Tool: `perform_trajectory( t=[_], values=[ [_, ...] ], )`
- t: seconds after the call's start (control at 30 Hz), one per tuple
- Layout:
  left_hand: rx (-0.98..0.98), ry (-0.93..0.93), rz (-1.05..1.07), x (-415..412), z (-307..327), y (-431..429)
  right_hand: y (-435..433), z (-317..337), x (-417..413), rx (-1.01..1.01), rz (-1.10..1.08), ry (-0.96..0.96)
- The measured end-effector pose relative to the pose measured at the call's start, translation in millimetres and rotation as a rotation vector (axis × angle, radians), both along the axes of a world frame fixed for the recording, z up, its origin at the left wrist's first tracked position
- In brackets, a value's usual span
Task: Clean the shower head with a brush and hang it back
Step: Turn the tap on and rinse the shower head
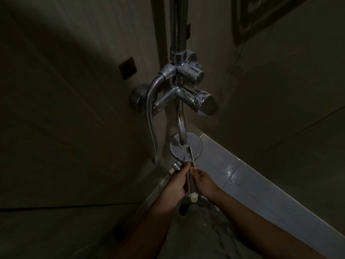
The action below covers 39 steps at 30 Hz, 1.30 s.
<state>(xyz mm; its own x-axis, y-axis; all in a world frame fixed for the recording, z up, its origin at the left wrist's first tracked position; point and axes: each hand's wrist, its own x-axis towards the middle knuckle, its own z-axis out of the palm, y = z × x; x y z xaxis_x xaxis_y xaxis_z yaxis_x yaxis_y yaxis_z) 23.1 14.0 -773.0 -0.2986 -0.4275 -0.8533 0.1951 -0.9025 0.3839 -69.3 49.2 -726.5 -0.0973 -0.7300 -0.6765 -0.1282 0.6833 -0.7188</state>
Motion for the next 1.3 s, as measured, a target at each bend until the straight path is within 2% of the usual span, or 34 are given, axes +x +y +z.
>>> perform_trajectory(
  t=[0.2, 0.5, 0.77, 1.07, 1.3],
  values=[
    [-0.018, -0.069, -0.025, -0.4, -16.7, 17.6, 23.6, -6.7, -0.9, 0.001, -0.045, -0.021],
    [-0.029, -0.11, 0.0, -6.9, -7.8, 35.5, 47.2, -13.5, -4.1, 0.008, -0.175, -0.08],
    [-0.057, 0.015, 0.053, -3.9, -6.0, 40.6, 49.7, -7.8, -7.0, 0.013, -0.21, -0.139],
    [-0.095, 0.001, 0.088, 2.8, 2.2, 35.4, 38.8, -8.6, -5.7, 0.019, -0.153, -0.167],
    [-0.109, 0.042, 0.087, -2.6, 9.8, 13.4, 23.1, -0.4, -9.7, -0.002, -0.264, -0.234]
  ],
)
